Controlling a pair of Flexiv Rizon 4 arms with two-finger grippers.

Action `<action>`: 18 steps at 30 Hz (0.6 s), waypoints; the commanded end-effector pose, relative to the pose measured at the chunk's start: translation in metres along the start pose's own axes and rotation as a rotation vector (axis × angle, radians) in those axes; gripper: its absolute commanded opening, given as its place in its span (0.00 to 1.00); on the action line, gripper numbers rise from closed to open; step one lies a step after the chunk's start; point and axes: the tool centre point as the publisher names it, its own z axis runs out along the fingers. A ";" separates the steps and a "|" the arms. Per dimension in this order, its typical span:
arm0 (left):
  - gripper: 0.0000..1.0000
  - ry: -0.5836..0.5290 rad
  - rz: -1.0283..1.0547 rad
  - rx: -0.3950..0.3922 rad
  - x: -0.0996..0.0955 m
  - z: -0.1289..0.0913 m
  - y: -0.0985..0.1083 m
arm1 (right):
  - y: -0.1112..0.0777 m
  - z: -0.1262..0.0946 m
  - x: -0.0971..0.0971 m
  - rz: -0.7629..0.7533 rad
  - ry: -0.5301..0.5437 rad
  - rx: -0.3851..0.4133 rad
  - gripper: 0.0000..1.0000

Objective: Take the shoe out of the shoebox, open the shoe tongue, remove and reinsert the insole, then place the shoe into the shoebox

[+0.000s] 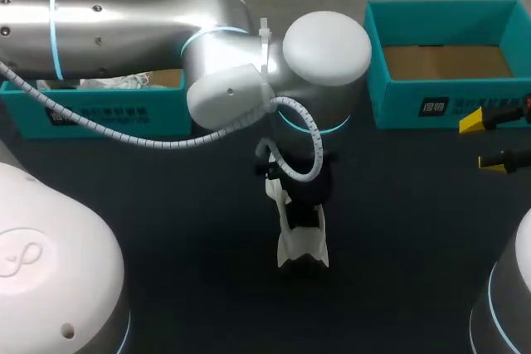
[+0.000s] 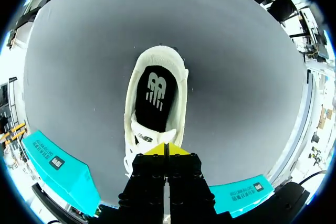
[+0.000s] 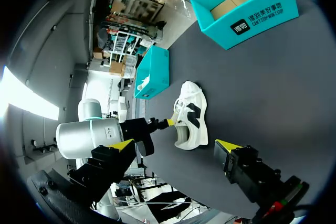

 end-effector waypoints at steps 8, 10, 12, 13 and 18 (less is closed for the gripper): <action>0.00 -0.038 -0.399 0.080 0.007 -0.017 0.003 | -0.001 0.000 0.000 0.001 -0.003 -0.002 1.00; 0.00 -0.038 -0.399 0.080 0.007 -0.017 0.003 | -0.001 0.000 0.000 0.001 -0.003 -0.002 1.00; 0.00 -0.038 -0.399 0.080 0.007 -0.017 0.003 | -0.001 0.000 0.000 0.001 -0.003 -0.002 1.00; 0.00 -0.038 -0.399 0.080 0.007 -0.017 0.003 | -0.001 0.000 0.000 0.001 -0.003 -0.002 1.00; 0.00 -0.038 -0.399 0.080 0.007 -0.017 0.003 | -0.001 0.000 0.000 0.001 -0.003 -0.002 1.00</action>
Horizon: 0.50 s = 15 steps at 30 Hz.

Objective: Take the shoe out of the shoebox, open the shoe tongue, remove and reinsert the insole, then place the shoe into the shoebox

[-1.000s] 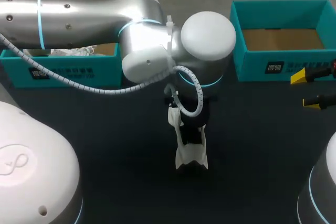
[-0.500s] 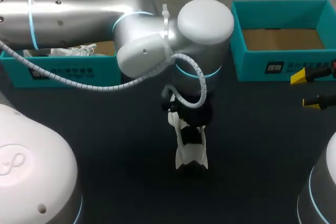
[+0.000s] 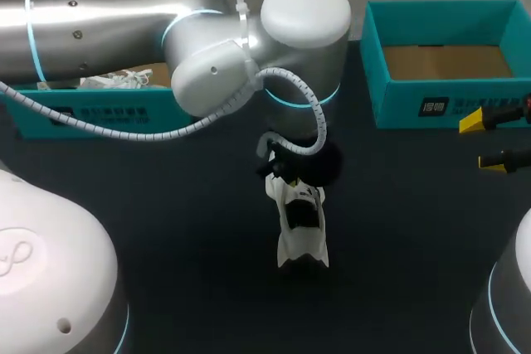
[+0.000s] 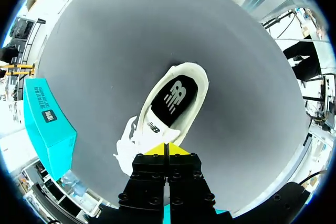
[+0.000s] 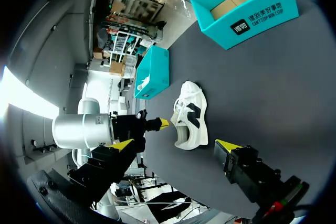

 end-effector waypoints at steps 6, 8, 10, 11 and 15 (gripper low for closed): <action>0.00 0.165 -0.710 -0.094 0.018 -0.008 -0.028 | -0.001 0.000 0.000 0.001 -0.003 -0.002 1.00; 0.00 0.165 -0.710 -0.094 0.018 -0.008 -0.028 | -0.001 0.000 0.000 0.001 -0.003 -0.002 1.00; 0.00 0.165 -0.710 -0.094 0.018 -0.008 -0.028 | -0.001 0.000 0.000 0.001 -0.003 -0.002 1.00; 0.00 0.165 -0.710 -0.094 0.018 -0.008 -0.028 | -0.001 0.000 0.000 0.001 -0.003 -0.002 1.00; 0.00 0.165 -0.710 -0.094 0.018 -0.008 -0.028 | -0.001 0.000 0.000 0.001 -0.003 -0.002 1.00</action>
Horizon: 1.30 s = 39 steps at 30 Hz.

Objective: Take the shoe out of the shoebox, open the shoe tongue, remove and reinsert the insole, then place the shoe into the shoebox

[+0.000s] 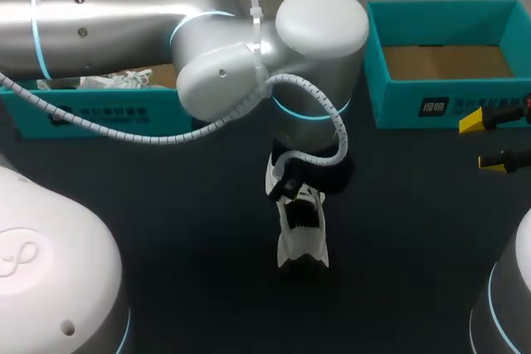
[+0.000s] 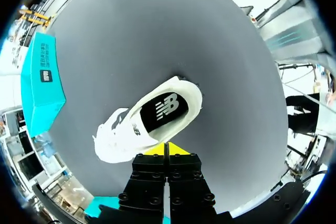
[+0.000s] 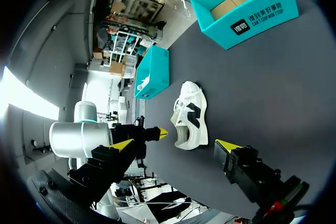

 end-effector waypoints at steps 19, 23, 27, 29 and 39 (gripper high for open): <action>0.00 0.004 -0.262 0.067 0.029 -0.005 -0.042 | -0.001 0.000 0.000 0.001 -0.003 -0.002 1.00; 0.12 0.003 -0.278 0.074 0.037 -0.004 -0.046 | -0.001 0.000 0.000 0.001 -0.003 -0.002 1.00; 1.00 -0.001 -0.311 0.062 0.039 -0.001 -0.047 | -0.001 0.000 0.000 0.001 -0.003 -0.002 1.00; 1.00 0.001 -0.333 0.065 0.039 0.005 -0.048 | -0.001 0.000 0.000 0.001 -0.003 -0.002 1.00; 1.00 0.018 -0.359 0.076 0.040 0.028 -0.056 | -0.001 0.000 0.000 0.001 -0.003 -0.002 1.00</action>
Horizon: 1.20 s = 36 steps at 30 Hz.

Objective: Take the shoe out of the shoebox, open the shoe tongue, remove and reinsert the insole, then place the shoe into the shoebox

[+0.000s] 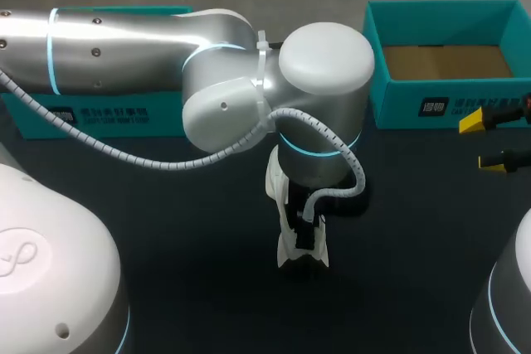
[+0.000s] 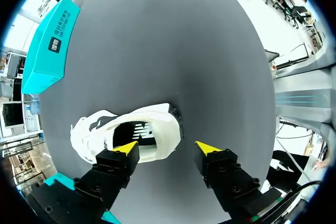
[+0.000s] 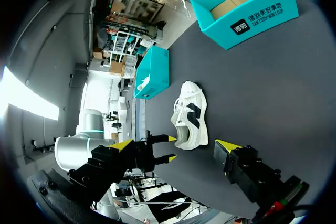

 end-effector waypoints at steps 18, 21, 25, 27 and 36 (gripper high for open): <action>1.00 0.007 -0.030 -0.051 0.015 0.065 -0.007 | -0.001 0.000 0.000 0.001 -0.003 -0.002 1.00; 1.00 0.006 -0.034 -0.055 0.016 0.072 -0.006 | -0.001 0.000 0.000 0.001 -0.003 -0.002 1.00; 1.00 -0.003 -0.045 -0.067 0.017 0.080 -0.005 | -0.001 0.000 0.000 0.001 -0.003 -0.002 1.00; 1.00 -0.009 -0.049 -0.062 0.016 0.083 -0.005 | -0.001 0.000 0.000 0.001 -0.003 -0.002 1.00; 0.45 -0.044 -0.071 -0.052 0.016 0.087 -0.006 | -0.001 0.000 0.000 0.001 -0.003 -0.002 1.00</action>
